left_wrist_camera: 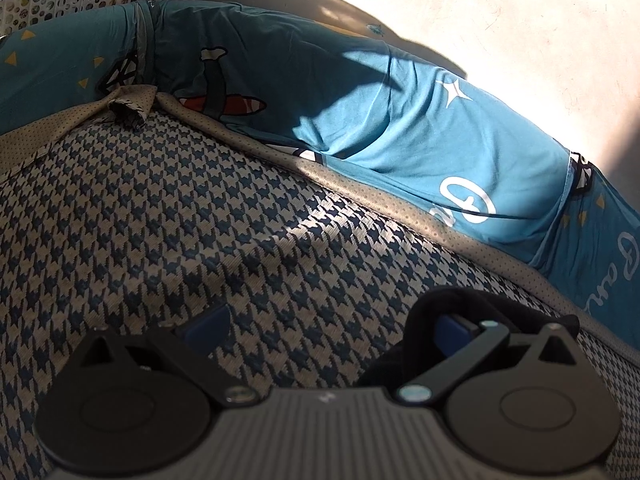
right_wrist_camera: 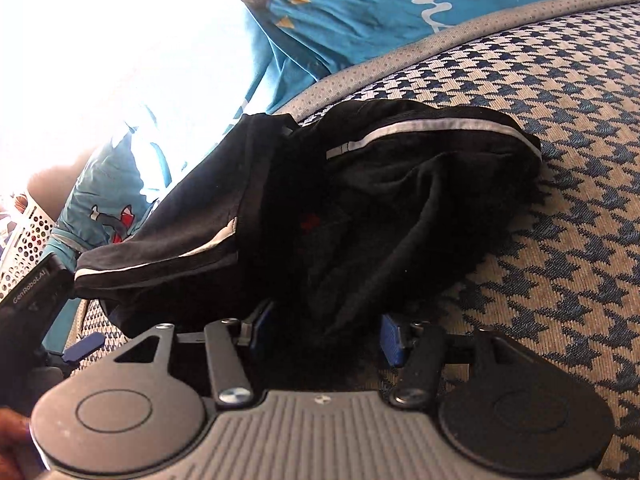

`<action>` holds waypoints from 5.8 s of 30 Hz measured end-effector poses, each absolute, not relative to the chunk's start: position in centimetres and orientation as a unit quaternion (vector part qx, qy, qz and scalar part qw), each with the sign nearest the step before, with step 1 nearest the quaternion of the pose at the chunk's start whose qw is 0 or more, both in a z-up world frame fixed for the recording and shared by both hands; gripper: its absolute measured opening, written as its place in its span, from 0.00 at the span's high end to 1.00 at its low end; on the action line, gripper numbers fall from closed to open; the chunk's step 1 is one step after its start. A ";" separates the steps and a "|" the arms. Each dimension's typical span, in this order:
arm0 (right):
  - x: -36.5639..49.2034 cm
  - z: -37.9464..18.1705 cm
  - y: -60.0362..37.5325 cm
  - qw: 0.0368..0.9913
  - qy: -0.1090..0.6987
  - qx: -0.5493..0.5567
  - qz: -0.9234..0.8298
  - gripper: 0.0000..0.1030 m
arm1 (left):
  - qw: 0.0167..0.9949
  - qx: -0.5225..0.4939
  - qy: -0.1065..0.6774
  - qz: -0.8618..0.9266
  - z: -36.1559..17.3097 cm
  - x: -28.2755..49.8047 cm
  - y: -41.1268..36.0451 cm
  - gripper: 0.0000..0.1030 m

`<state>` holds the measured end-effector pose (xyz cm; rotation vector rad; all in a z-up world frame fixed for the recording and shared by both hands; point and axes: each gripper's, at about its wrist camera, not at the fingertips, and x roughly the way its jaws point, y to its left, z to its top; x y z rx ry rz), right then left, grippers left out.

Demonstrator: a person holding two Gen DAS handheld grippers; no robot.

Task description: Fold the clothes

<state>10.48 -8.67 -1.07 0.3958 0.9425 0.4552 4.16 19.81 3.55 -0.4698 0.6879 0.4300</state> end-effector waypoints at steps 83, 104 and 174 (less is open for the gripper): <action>9.2 2.5 -17.2 0.816 0.514 0.173 0.202 0.65 | 0.903 -0.147 0.400 -0.048 5.5 -0.9 7.7 0.00; 9.1 6.8 -18.9 0.861 0.400 0.215 0.228 0.95 | 0.902 -0.057 0.402 -0.150 4.6 -2.1 2.7 0.00; -1.9 7.5 -18.9 0.896 0.323 0.138 0.272 0.92 | 0.896 -0.226 0.382 0.004 2.8 -7.7 10.2 0.00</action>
